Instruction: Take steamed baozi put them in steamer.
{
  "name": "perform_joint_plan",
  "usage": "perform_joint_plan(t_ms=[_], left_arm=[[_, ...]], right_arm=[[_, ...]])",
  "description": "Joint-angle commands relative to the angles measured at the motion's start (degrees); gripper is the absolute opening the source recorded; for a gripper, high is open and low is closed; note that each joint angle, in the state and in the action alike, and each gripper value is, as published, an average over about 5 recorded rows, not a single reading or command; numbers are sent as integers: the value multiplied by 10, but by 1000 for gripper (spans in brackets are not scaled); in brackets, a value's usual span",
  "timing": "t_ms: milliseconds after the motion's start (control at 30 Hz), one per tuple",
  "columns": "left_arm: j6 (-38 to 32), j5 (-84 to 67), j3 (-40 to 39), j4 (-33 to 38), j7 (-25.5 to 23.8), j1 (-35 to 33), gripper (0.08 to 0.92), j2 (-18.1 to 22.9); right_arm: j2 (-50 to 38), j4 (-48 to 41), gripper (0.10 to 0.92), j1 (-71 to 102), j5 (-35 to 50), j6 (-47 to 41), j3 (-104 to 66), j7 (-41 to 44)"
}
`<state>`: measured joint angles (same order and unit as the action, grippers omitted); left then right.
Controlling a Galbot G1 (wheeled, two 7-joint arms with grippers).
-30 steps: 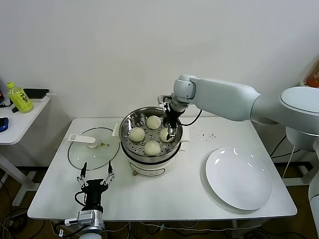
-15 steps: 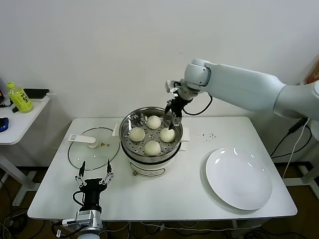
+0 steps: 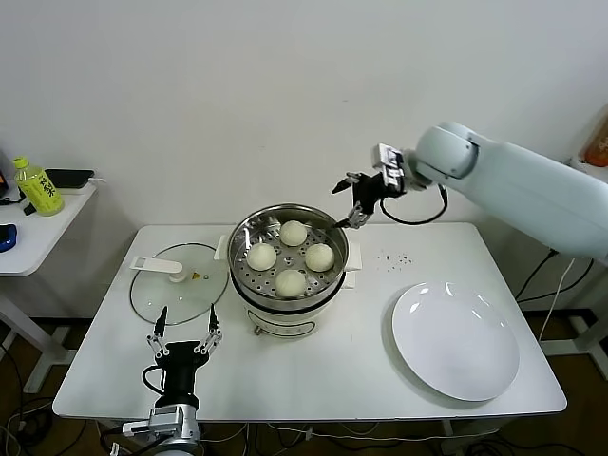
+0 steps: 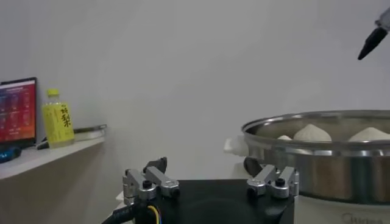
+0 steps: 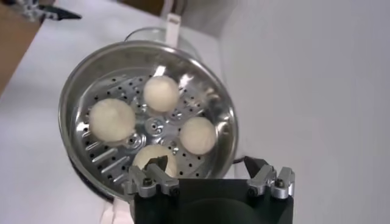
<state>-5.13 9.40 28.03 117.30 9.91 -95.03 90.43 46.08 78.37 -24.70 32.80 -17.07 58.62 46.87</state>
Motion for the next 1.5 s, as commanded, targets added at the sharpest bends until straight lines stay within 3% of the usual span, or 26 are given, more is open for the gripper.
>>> perform_joint_plan(t_ms=[33,467,1033,1267,1500], left_arm=[[0,13,-3,9,1,-12,823,3],[-8,30,-8,10,7,-28,823,22],[-6,27,-8,17,12,-35,823,40],[-3,31,-11,18,13,-37,823,43],[12,29,2,27,-6,-34,823,39]], right_arm=[[-175,148,823,330,-32,32,-350,-143],[-182,196,823,617,-33,57,-637,-210],[19,268,823,958,-66,168,-887,-366],[105,273,823,1056,-73,238,-927,-407],[129,259,823,1122,-52,280,-924,-430]])
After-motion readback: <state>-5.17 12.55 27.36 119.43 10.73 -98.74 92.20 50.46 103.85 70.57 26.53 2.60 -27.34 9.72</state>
